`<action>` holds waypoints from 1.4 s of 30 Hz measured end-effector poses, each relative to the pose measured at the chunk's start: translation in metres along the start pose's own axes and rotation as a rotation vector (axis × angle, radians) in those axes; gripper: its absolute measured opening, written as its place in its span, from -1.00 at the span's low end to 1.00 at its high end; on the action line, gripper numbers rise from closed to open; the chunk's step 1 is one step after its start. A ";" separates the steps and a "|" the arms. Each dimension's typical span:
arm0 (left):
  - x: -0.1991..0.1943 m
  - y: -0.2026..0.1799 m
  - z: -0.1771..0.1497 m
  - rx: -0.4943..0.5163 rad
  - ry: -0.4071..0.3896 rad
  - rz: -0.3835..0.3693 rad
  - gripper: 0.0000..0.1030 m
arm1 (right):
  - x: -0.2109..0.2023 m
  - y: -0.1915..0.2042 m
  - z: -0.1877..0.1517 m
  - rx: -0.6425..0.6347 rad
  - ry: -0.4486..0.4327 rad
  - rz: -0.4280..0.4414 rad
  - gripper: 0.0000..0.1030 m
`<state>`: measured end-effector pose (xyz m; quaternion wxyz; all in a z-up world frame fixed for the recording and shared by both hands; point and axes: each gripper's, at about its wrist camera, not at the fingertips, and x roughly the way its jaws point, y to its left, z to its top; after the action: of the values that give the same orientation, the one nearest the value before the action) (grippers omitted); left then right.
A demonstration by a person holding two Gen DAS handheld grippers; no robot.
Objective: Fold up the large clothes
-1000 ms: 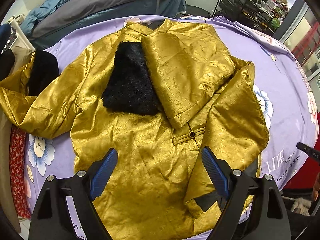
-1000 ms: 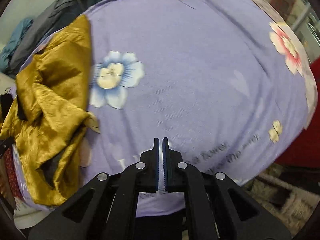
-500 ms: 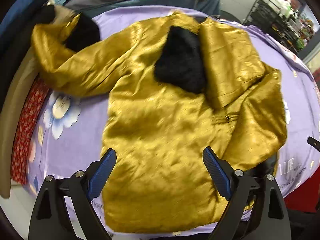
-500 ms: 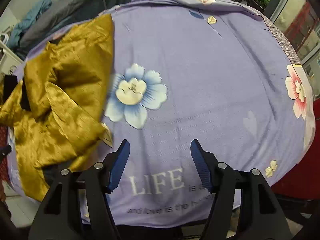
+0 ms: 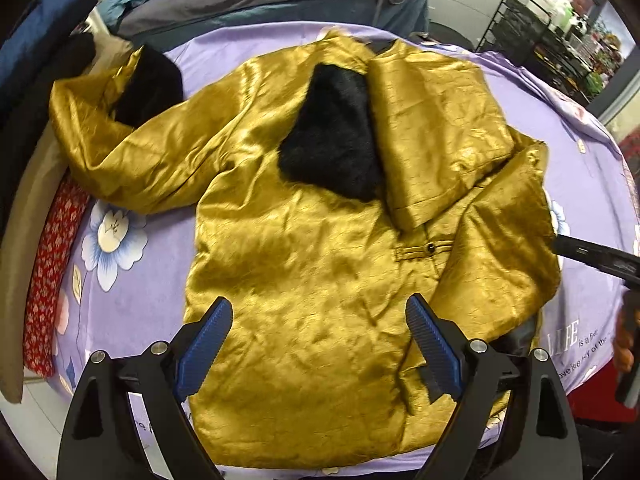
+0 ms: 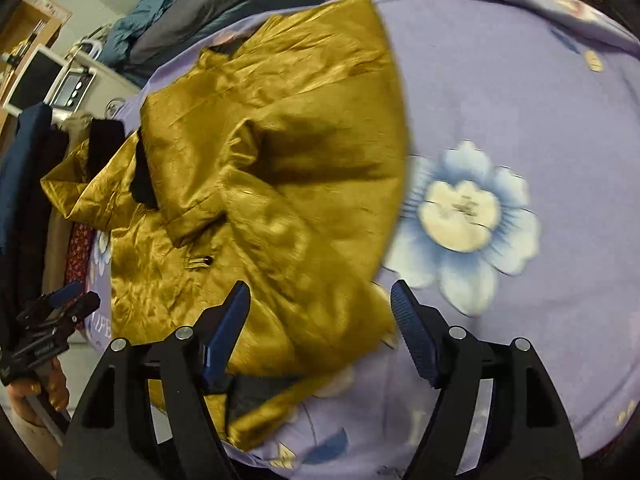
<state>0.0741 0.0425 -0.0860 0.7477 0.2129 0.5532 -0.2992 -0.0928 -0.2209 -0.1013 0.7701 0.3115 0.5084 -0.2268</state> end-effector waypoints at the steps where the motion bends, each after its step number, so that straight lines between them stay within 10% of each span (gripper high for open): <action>1: 0.000 -0.002 -0.001 0.004 0.003 -0.001 0.70 | 0.005 0.006 0.002 -0.021 0.003 -0.008 0.41; 4: 0.004 -0.004 -0.005 0.010 0.021 0.003 0.70 | 0.016 0.021 -0.005 -0.123 0.021 0.008 0.03; 6: 0.007 -0.002 -0.008 0.012 0.036 0.008 0.70 | 0.018 0.022 -0.016 -0.183 0.044 -0.035 -0.78; 12: 0.015 0.007 -0.015 -0.006 0.065 0.018 0.70 | -0.024 -0.043 -0.048 -0.029 0.006 -0.107 -0.88; 18: 0.024 0.007 -0.010 -0.007 0.074 0.018 0.70 | -0.052 -0.145 -0.108 0.248 0.094 -0.185 -0.89; 29: 0.028 -0.010 0.007 0.039 0.046 0.020 0.70 | -0.023 -0.136 -0.111 0.297 0.143 -0.262 -0.85; 38: 0.034 0.008 0.003 -0.004 0.051 0.052 0.70 | -0.043 -0.148 -0.095 0.406 0.067 -0.263 0.07; 42: 0.035 0.014 0.008 -0.025 0.039 0.063 0.70 | -0.047 -0.138 -0.066 0.386 0.019 -0.279 0.12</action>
<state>0.0963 0.0400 -0.1169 0.7484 0.2266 0.5645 -0.2643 -0.2455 -0.2697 -0.1115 0.6525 0.3819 0.5011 -0.4211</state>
